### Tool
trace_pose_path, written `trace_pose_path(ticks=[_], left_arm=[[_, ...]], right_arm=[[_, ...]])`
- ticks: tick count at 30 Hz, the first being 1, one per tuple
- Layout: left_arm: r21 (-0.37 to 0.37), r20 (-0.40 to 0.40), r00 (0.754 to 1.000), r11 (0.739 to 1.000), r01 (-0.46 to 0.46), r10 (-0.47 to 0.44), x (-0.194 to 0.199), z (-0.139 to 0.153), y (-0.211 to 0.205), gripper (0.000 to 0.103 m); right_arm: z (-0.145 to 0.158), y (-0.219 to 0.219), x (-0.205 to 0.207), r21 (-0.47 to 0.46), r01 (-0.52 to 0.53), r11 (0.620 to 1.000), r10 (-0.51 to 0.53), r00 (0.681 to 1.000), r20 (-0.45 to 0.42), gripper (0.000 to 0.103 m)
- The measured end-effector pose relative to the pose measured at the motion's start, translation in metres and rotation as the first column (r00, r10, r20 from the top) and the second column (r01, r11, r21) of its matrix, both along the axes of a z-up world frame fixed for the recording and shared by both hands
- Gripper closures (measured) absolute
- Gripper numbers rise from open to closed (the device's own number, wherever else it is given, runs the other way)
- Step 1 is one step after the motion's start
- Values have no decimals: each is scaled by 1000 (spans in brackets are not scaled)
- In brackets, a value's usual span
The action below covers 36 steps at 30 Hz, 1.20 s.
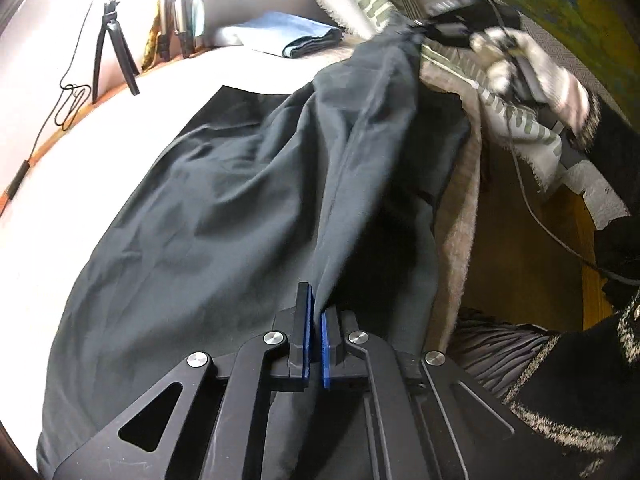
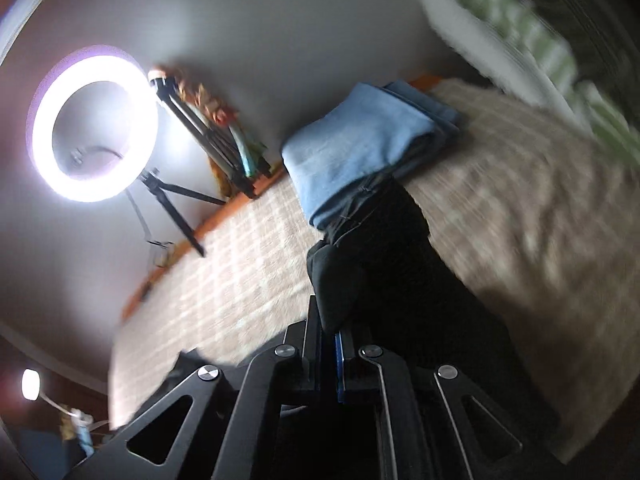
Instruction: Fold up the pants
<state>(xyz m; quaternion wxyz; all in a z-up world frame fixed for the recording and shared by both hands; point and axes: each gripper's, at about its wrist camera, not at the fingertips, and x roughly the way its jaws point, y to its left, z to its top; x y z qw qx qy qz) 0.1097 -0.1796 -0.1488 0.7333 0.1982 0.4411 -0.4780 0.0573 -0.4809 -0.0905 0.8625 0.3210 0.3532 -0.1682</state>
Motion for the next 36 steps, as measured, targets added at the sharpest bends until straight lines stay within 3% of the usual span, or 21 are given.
trace_pose_path(ticks=[4, 7, 9, 15, 19, 20, 21, 22, 25, 28, 31, 34, 36], left_arm=[[31, -2, 1000, 999, 19, -19, -4, -5, -3, 101], [50, 3, 999, 998, 34, -34, -7, -8, -3, 101], [54, 8, 999, 998, 34, -34, -8, -7, -2, 101], [49, 1, 1000, 998, 26, -26, -8, -4, 3, 101], [50, 8, 999, 998, 36, -37, -14, -2, 1, 101], [49, 9, 999, 998, 36, -37, -15, -2, 1, 101], [50, 11, 999, 998, 36, -37, -16, -2, 1, 101], [48, 11, 999, 998, 36, -37, -17, -2, 1, 101], [39, 16, 999, 998, 46, -46, -21, 2, 6, 101], [58, 25, 998, 997, 59, -60, -27, 2, 12, 101], [79, 22, 995, 992, 93, -96, -35, -1, 16, 101], [91, 4, 993, 989, 118, -119, -40, -3, 18, 101], [91, 9, 995, 991, 98, -99, -39, -1, 18, 100]], right_arm=[[-24, -1, -44, 40, 14, 999, -14, 1000, -5, 97], [-45, -4, -68, 115, 19, 993, -15, 999, -36, 87], [-52, -10, -82, 140, 50, 989, -44, 998, -46, 65], [-44, -36, -82, 176, 110, 978, -105, 994, -39, 39], [-48, -54, -56, 115, 158, 981, -139, 978, -158, 39], [-53, -57, -52, 112, 162, 980, -139, 973, -184, 47], [-59, -58, -45, 101, 159, 982, -135, 968, -214, 69], [-63, -58, -41, 97, 157, 983, -131, 964, -233, 73], [-57, -52, -42, 84, 152, 985, -133, 971, -197, 86], [-44, -47, -61, 82, 153, 985, -141, 981, -133, 88], [-46, -47, -83, 116, 160, 980, -145, 981, -133, 87], [-52, -44, -99, 120, 181, 976, -160, 973, -169, 65], [-56, -43, -110, 135, 218, 967, -194, 966, -172, 36]])
